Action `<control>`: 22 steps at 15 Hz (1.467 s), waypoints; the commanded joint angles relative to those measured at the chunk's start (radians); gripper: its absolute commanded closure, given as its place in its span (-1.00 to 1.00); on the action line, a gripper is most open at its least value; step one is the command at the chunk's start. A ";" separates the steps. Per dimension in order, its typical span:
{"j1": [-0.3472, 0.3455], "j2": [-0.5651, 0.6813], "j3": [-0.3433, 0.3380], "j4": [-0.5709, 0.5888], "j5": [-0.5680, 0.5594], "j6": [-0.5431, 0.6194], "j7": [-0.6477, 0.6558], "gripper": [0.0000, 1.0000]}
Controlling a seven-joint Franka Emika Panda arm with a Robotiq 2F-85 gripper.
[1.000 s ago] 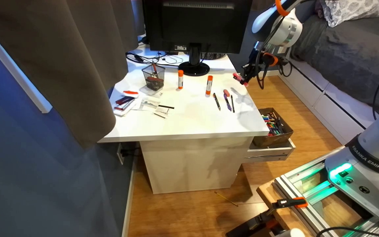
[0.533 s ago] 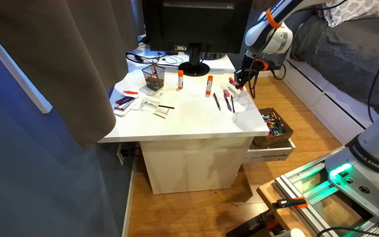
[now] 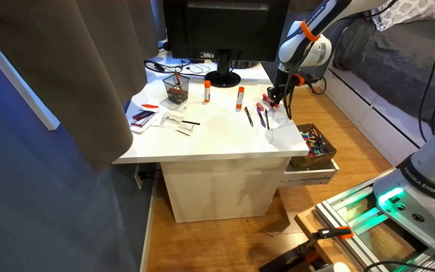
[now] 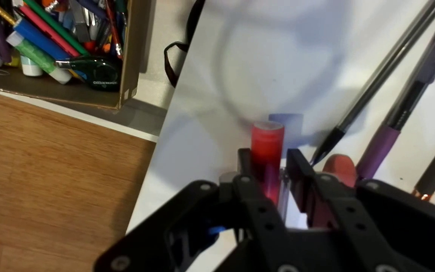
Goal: Take the marker out of the drawer
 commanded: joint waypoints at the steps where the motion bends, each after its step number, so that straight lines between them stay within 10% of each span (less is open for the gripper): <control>1: 0.006 0.025 -0.009 0.026 -0.036 -0.007 0.026 0.66; 3: 0.004 0.028 -0.007 0.027 -0.034 0.000 0.023 0.07; 7: 0.001 0.017 -0.001 0.029 -0.029 -0.001 0.018 -0.37; 22: -0.007 0.026 0.032 0.083 -0.009 0.008 0.010 -0.04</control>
